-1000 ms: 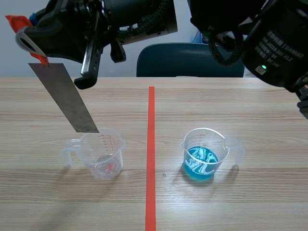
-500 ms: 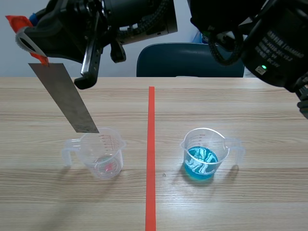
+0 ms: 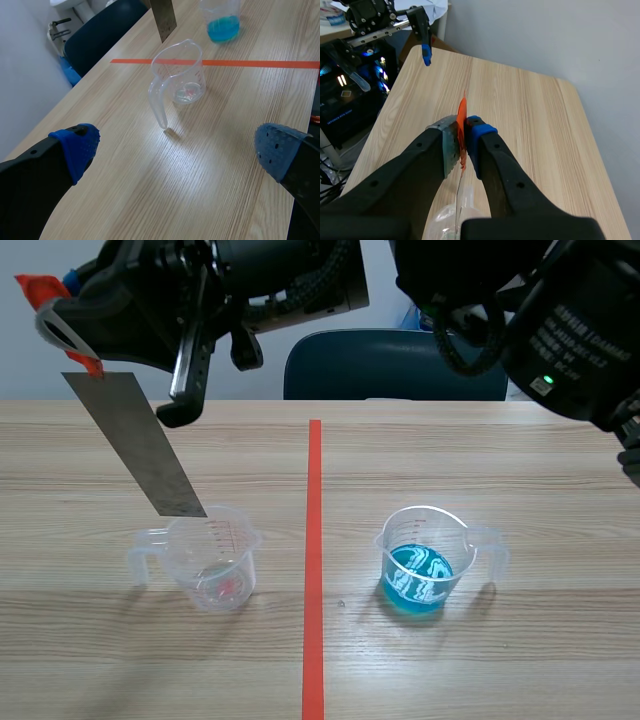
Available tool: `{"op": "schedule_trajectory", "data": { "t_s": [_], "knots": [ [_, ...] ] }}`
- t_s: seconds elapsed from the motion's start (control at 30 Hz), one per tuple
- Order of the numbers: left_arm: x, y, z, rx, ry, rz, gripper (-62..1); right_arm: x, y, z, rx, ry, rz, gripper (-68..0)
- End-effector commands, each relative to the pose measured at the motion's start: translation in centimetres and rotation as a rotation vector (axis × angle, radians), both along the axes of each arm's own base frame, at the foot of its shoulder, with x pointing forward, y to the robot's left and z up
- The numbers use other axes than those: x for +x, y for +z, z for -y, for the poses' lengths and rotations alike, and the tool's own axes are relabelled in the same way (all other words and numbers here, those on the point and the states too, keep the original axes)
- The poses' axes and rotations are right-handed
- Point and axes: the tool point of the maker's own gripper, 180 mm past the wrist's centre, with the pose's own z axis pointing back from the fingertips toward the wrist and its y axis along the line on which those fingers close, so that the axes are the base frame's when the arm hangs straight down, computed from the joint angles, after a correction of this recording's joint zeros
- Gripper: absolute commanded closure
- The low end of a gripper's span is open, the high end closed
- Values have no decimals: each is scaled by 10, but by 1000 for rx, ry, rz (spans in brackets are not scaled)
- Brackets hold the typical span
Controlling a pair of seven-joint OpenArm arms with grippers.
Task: Do the redox reaction experiment
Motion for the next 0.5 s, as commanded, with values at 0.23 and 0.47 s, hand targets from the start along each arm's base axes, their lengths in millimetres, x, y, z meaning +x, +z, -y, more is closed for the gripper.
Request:
{"op": "schedule_trajectory", "data": {
  "t_s": [0.23, 0.47],
  "knots": [
    [5, 20, 21, -89, -65, 65, -623, 7, 8, 1, 49, -3, -8, -11],
    [6, 26, 30, -129, -85, 59, -623, 25, -4, 4, 57, -44, -52, -11]
  ]
}}
